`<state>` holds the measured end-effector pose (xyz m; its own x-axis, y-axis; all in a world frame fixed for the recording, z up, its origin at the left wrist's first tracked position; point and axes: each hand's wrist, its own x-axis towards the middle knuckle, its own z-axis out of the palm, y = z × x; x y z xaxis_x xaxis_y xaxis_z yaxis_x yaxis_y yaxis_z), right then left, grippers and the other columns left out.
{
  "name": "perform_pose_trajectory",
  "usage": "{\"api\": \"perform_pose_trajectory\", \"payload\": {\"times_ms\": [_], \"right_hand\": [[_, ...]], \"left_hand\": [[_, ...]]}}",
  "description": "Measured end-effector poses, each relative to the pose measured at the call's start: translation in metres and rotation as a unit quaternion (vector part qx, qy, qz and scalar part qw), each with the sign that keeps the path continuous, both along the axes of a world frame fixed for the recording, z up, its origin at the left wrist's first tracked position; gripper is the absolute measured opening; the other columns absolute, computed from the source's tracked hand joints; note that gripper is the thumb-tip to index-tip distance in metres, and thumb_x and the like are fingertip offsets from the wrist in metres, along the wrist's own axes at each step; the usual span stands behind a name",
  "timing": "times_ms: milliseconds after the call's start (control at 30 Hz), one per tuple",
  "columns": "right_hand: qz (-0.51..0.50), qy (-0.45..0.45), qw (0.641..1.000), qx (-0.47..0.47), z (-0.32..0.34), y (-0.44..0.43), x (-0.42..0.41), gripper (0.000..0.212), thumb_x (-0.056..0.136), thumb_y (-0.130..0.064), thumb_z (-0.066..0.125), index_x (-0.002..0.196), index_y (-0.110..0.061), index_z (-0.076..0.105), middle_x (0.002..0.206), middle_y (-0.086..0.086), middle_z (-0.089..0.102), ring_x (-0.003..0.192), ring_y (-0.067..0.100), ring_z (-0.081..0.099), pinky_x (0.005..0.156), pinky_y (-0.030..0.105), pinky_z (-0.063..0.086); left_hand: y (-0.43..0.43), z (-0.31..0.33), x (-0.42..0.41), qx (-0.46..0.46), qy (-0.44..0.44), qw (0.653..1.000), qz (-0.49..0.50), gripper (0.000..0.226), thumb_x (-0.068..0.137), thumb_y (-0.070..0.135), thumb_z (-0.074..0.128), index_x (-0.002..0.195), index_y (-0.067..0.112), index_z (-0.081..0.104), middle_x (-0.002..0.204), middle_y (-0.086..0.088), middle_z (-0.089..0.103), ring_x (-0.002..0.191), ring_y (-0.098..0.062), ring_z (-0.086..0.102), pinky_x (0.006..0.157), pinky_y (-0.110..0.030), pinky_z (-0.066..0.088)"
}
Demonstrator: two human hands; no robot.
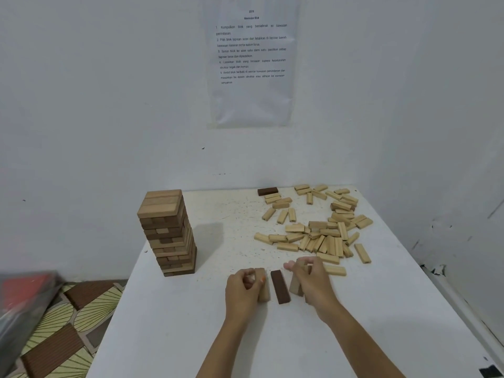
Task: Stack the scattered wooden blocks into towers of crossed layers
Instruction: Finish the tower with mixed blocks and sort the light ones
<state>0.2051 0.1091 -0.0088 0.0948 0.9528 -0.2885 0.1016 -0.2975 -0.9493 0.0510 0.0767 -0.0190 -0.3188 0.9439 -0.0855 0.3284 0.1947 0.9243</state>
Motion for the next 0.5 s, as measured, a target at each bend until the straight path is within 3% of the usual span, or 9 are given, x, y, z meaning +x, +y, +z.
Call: {"api": "perform_pose_trajectory", "payload": {"times_ms": [67, 167, 233, 333, 433, 500], "right_hand": [[0.015, -0.015, 1.000, 0.019, 0.000, -0.003, 0.002, 0.024, 0.090, -0.030, 0.067, 0.098, -0.013, 0.051, 0.097, 0.002, 0.061, 0.079, 0.012, 0.054, 0.056, 0.020, 0.039], [0.021, -0.041, 0.997, 0.059, -0.002, -0.001, 0.004, 0.019, 0.086, -0.024, 0.072, 0.096, -0.011, 0.061, 0.093, -0.003, 0.061, 0.089, 0.012, 0.056, 0.068, 0.018, 0.041], [0.025, -0.075, 0.994, 0.077, -0.007, 0.002, 0.002, 0.023, 0.083, -0.022, 0.075, 0.101, -0.010, 0.066, 0.096, 0.000, 0.063, 0.093, 0.014, 0.058, 0.075, 0.019, 0.043], [0.037, -0.116, 0.988, 0.099, -0.018, 0.003, -0.004, 0.034, 0.084, -0.032, 0.073, 0.111, -0.014, 0.063, 0.090, 0.007, 0.050, 0.080, 0.014, 0.054, 0.083, 0.025, 0.047], [-0.021, -0.035, 0.996, 0.082, -0.020, 0.003, -0.003, 0.024, 0.094, -0.042, 0.049, 0.106, -0.024, 0.060, 0.102, 0.005, 0.049, 0.095, 0.016, 0.051, 0.087, 0.029, 0.042], [-0.058, 0.027, 0.997, 0.050, -0.018, 0.002, 0.003, 0.031, 0.096, -0.035, 0.038, 0.113, -0.027, 0.061, 0.115, 0.003, 0.053, 0.108, 0.017, 0.051, 0.092, 0.033, 0.041]], "left_hand": [[-0.002, -0.001, 0.000, 0.001, -0.002, 1.000, -0.003, 0.027, 0.089, 0.014, 0.067, 0.115, 0.014, 0.059, 0.085, 0.000, 0.054, 0.077, -0.007, 0.052, 0.067, -0.010, 0.043], [-0.005, -0.001, 0.002, 0.002, -0.002, 1.000, -0.009, 0.029, 0.090, 0.011, 0.065, 0.118, 0.011, 0.060, 0.088, -0.001, 0.055, 0.079, -0.007, 0.053, 0.070, -0.012, 0.044], [-0.006, -0.001, 0.004, -0.001, 0.000, 1.000, -0.014, 0.030, 0.090, 0.010, 0.065, 0.119, 0.009, 0.060, 0.088, -0.002, 0.057, 0.079, -0.008, 0.054, 0.074, -0.017, 0.046], [-0.009, -0.001, 0.009, -0.005, -0.004, 1.000, -0.022, 0.032, 0.089, 0.009, 0.065, 0.121, 0.009, 0.060, 0.092, -0.006, 0.060, 0.084, -0.012, 0.056, 0.082, -0.026, 0.050], [-0.011, 0.000, 0.010, -0.003, -0.029, 0.999, -0.020, 0.033, 0.091, 0.007, 0.061, 0.124, 0.010, 0.056, 0.087, -0.006, 0.057, 0.082, -0.014, 0.056, 0.082, -0.028, 0.050], [-0.012, 0.001, 0.008, -0.004, -0.045, 0.999, -0.023, 0.032, 0.094, 0.005, 0.056, 0.125, 0.010, 0.054, 0.086, -0.005, 0.057, 0.083, -0.015, 0.057, 0.083, -0.031, 0.051]]}}
